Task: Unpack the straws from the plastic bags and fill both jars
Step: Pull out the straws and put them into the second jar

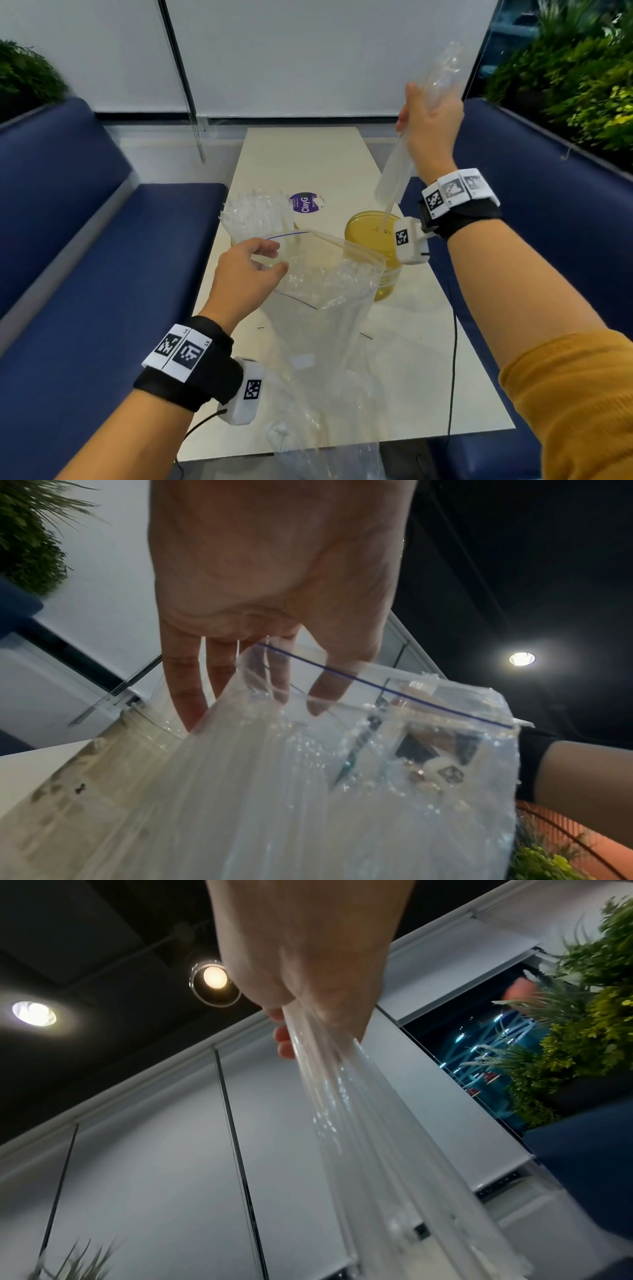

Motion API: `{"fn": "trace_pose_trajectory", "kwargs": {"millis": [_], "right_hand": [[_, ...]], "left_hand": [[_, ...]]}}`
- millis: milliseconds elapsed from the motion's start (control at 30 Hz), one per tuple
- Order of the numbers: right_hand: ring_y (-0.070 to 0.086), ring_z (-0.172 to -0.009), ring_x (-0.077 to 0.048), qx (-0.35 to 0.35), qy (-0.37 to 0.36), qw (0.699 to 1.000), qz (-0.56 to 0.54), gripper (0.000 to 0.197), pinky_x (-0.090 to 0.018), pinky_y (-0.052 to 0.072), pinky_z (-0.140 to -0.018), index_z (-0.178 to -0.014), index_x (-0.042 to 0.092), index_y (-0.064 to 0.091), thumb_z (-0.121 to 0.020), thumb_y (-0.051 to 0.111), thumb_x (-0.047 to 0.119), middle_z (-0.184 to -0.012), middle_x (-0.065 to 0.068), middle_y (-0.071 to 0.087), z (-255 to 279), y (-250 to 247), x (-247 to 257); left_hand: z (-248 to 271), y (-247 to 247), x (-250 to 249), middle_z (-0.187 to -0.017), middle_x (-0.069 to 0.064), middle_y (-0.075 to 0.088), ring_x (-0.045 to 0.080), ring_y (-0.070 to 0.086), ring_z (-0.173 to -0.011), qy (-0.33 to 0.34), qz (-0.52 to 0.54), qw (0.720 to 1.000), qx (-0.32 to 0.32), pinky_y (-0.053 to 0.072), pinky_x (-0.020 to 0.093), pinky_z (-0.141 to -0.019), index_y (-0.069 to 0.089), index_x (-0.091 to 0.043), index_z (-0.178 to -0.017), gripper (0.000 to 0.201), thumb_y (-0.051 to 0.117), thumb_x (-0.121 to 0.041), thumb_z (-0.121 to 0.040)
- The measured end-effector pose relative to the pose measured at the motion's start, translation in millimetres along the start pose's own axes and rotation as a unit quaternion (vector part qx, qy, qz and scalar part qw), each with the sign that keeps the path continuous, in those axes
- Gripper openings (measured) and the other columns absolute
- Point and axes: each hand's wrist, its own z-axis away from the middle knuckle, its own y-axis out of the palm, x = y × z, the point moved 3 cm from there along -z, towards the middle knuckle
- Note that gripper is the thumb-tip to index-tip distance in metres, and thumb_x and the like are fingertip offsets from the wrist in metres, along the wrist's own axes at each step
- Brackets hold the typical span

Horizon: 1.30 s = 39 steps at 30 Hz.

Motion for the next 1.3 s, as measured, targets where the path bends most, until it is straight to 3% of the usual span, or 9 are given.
{"fn": "trace_pose_trajectory", "kwargs": {"millis": [167,433,567,733,867,967,1033,1100,1300], "right_hand": [[0.059,-0.056,-0.002,0.057,0.007,0.998,0.035,0.022,-0.016,0.051,-0.056,-0.106,0.003,0.057,-0.099,0.06,0.024,-0.075,-0.005,0.062,20.1,11.1,-26.9],[0.06,-0.066,0.009,0.095,0.081,0.985,0.117,0.04,-0.01,0.044,-0.066,-0.106,-0.001,0.066,-0.097,0.06,0.038,-0.077,0.009,0.066,58.0,13.5,-92.2],[0.063,-0.092,-0.014,0.101,0.144,0.966,0.19,0.048,-0.031,0.05,-0.082,-0.114,0.007,0.063,-0.091,0.065,0.049,-0.094,0.005,0.065,70.0,7.6,-116.3],[0.056,-0.119,-0.027,0.075,0.127,0.959,0.243,0.092,-0.042,0.048,-0.1,-0.139,0.01,0.039,-0.069,0.087,0.046,-0.13,-0.008,0.056,73.0,-4.7,-123.6],[0.056,-0.113,-0.019,0.055,0.127,0.972,0.192,0.101,-0.032,0.047,-0.092,-0.143,0.024,0.034,-0.063,0.09,0.048,-0.119,-0.002,0.059,73.6,-11.1,-124.3],[0.057,-0.107,-0.013,0.02,0.11,0.976,0.185,0.075,-0.028,0.049,-0.089,-0.136,0.028,0.044,-0.075,0.078,0.057,-0.114,0.003,0.06,71.1,-14.2,-118.2],[0.061,-0.093,-0.013,0.062,0.11,0.96,0.251,0.041,-0.034,0.053,-0.086,-0.117,0.018,0.062,-0.091,0.062,0.05,-0.1,0.002,0.066,67.4,-13.5,-117.7],[0.055,-0.069,-0.013,0.134,0.106,0.929,0.329,0.04,-0.036,0.051,-0.074,-0.084,0.011,0.067,-0.098,0.05,0.045,-0.075,-0.003,0.063,64.0,-11.9,-115.4],[0.058,-0.06,-0.014,0.226,-0.094,0.912,0.33,0.04,-0.031,0.051,-0.061,-0.077,0.017,0.067,-0.1,0.05,0.045,-0.066,0.006,0.063,79.2,18.8,-11.1]], "left_hand": [[0.0,1.6,-1.8,-0.107,-0.012,0.07,0.004,0.062,-0.08,-0.004,-0.003,1.0,0.002,0.049,0.023,-0.071,0.07,-0.024,-0.115,0.029,0.075,-0.029,-0.087],[2.3,0.3,-3.8,-0.107,-0.013,0.069,0.002,0.061,-0.08,-0.008,-0.009,1.0,0.009,0.048,0.022,-0.071,0.069,-0.025,-0.116,0.029,0.074,-0.03,-0.088],[3.1,-0.7,-4.0,-0.107,-0.013,0.069,0.004,0.062,-0.081,-0.011,-0.004,1.0,0.012,0.05,0.026,-0.075,0.069,-0.025,-0.116,0.029,0.074,-0.03,-0.088],[3.0,0.5,-4.3,-0.107,-0.014,0.069,0.006,0.064,-0.085,-0.016,0.006,1.0,0.018,0.054,0.03,-0.079,0.069,-0.026,-0.115,0.029,0.074,-0.032,-0.088],[2.3,2.8,-6.6,-0.107,-0.015,0.069,0.006,0.063,-0.085,-0.016,0.011,1.0,0.024,0.054,0.03,-0.081,0.069,-0.027,-0.115,0.028,0.074,-0.032,-0.088],[1.7,3.9,-9.3,-0.108,-0.016,0.068,0.003,0.062,-0.085,-0.009,0.011,0.999,0.03,0.051,0.024,-0.075,0.068,-0.027,-0.116,0.028,0.074,-0.03,-0.089],[1.4,4.6,-10.9,-0.111,-0.015,0.066,0.003,0.062,-0.086,-0.006,0.009,0.999,0.037,0.051,0.022,-0.074,0.067,-0.026,-0.118,0.029,0.073,-0.024,-0.089],[1.1,5.1,-11.4,-0.114,-0.015,0.065,0.006,0.062,-0.09,-0.005,0.012,0.999,0.045,0.053,0.024,-0.079,0.066,-0.024,-0.121,0.033,0.069,-0.016,-0.09],[-1.4,9.3,-8.3,-0.126,-0.015,0.062,0.008,0.061,-0.099,0.005,0.028,0.997,0.071,0.044,0.011,-0.077,0.064,-0.021,-0.13,0.043,0.056,-0.001,-0.092]]}}
